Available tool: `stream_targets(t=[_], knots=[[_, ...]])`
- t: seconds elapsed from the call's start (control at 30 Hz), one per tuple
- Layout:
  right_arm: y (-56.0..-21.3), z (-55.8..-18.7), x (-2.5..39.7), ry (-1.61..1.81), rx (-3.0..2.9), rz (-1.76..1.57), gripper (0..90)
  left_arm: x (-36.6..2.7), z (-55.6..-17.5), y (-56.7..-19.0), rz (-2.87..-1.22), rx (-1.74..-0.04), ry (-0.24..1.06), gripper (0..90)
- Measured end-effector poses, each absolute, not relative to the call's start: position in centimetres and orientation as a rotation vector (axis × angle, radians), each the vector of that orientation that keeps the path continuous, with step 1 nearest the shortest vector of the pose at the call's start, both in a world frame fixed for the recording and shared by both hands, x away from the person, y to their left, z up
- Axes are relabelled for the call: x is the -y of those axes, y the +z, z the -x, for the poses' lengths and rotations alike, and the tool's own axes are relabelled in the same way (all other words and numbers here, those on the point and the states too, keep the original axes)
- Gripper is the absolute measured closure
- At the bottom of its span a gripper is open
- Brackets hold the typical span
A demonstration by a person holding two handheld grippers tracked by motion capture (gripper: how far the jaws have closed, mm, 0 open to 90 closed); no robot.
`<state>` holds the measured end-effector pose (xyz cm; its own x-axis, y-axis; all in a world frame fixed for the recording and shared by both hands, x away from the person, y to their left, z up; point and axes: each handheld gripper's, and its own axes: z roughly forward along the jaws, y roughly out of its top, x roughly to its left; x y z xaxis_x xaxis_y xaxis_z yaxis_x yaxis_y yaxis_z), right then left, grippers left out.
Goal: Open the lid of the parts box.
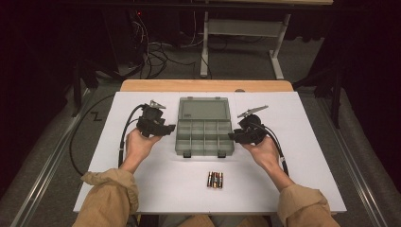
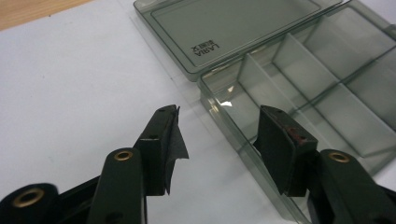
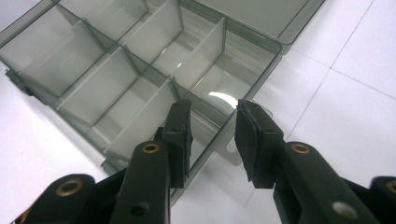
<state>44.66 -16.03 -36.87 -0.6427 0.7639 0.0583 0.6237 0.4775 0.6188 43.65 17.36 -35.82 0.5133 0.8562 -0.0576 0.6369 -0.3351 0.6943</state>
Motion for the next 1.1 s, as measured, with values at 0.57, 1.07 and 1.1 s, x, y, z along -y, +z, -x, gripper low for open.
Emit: stream_targets(t=[0.57, 1.07, 1.1], knots=[[-36.3, -41.2, 18.8, 1.021, -2.428, -1.128, 61.6, -17.4, -39.4, -34.8, -2.047, -1.13, 0.435, 45.5], [-36.6, -37.8, 22.1, 1.112, -2.367, -1.098, 55.9, -17.3, -36.7, -35.1, -2.032, -1.086, 0.44, 43.2], [-36.6, -37.6, 22.4, 1.119, -2.36, -1.101, 55.6, -17.3, -36.5, -35.1, -2.038, -1.081, 0.442, 43.1]])
